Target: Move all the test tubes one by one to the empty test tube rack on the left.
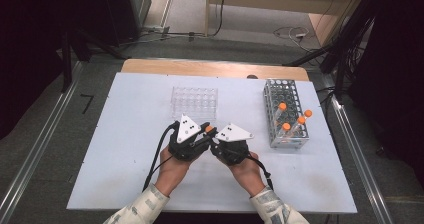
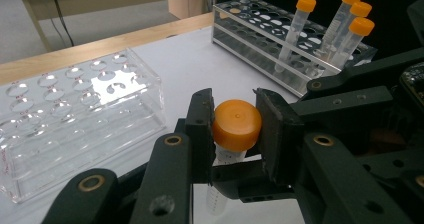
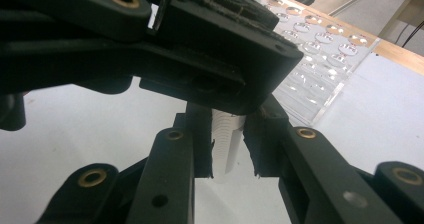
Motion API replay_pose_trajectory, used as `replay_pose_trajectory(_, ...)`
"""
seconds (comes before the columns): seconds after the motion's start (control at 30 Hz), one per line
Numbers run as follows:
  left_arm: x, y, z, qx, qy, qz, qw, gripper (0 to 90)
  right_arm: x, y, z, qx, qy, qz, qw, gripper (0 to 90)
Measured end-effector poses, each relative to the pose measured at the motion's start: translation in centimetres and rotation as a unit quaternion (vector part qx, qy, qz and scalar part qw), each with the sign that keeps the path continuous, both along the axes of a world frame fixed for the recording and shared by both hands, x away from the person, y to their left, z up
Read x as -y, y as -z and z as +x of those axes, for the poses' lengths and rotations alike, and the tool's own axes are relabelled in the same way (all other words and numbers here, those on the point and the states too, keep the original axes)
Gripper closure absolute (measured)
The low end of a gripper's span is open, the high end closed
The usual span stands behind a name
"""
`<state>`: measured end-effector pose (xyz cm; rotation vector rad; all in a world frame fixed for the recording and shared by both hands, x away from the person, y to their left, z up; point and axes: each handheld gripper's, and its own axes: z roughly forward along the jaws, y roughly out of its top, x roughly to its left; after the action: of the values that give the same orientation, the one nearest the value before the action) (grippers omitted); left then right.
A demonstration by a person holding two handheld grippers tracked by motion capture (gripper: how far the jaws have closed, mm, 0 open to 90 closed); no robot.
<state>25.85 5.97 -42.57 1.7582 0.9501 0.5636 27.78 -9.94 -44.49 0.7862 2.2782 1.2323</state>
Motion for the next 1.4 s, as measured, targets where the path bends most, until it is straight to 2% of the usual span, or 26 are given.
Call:
replay_pose_trajectory(0.37,0.1,0.0,0.0,0.004,-0.002,-0.001,1.0,70.3,0.1,0.0,0.0,0.001,0.002,0.003,1.0,71.8)
replay_pose_trajectory(0.8,0.2,0.1,0.3,0.0,0.001,-0.006,1.0,70.5,0.3,0.0,0.2,-0.011,0.005,0.005,0.9999,70.0)
replay_pose_trajectory(0.93,0.2,0.0,0.3,0.0,-0.001,-0.009,1.0,70.5,0.4,0.1,0.3,-0.015,0.004,0.006,0.9999,62.6)
replay_pose_trajectory(1.0,0.2,0.0,0.4,0.0,-0.001,-0.011,0.9999,70.5,0.5,0.1,0.4,-0.021,-0.001,0.009,0.9997,51.4)
replay_pose_trajectory(1.1,0.2,0.0,0.4,-0.001,-0.002,-0.013,0.9999,70.5,0.8,0.1,0.5,-0.027,-0.002,0.008,0.9996,41.8)
replay_pose_trajectory(1.3,0.0,0.0,0.7,-0.003,-0.006,-0.013,0.9999,70.5,2.0,0.2,0.7,-0.042,0.008,0.009,0.999,31.0)
replay_pose_trajectory(1.4,-0.1,0.0,0.8,-0.003,-0.007,-0.014,0.9999,70.5,2.8,0.3,0.7,-0.047,0.016,0.009,0.9987,28.8)
